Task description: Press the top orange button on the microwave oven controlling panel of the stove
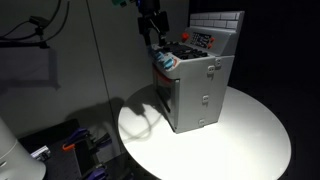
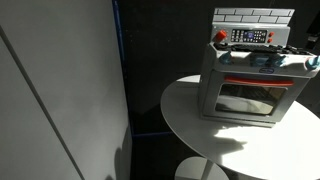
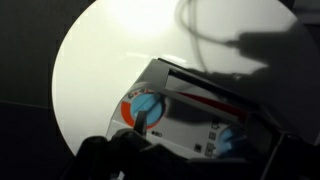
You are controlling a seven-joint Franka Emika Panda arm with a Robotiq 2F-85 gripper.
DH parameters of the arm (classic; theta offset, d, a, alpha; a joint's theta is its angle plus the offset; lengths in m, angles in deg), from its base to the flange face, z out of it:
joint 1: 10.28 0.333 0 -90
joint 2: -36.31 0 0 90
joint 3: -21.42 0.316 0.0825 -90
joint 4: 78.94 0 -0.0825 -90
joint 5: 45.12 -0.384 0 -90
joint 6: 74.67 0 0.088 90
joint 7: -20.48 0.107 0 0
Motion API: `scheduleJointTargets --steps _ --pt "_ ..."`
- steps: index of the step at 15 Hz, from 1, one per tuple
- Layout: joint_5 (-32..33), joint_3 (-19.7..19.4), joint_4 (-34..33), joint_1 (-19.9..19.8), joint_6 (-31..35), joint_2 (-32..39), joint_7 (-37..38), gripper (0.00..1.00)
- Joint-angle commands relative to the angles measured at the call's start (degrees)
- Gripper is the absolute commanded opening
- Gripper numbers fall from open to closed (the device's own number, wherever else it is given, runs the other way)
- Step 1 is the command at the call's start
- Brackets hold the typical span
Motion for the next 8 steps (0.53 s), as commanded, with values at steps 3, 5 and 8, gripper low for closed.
scheduleJointTargets --steps 3,5,8 --pt "3.8 -1.0 -9.4 -1.5 2.4 7.3 7.8 1.0" --pt "4.4 -1.6 -11.3 -1.8 3.7 8.9 10.2 1.0" --pt "6.2 -2.5 -12.9 -2.0 5.9 10.6 14.2 1.0"
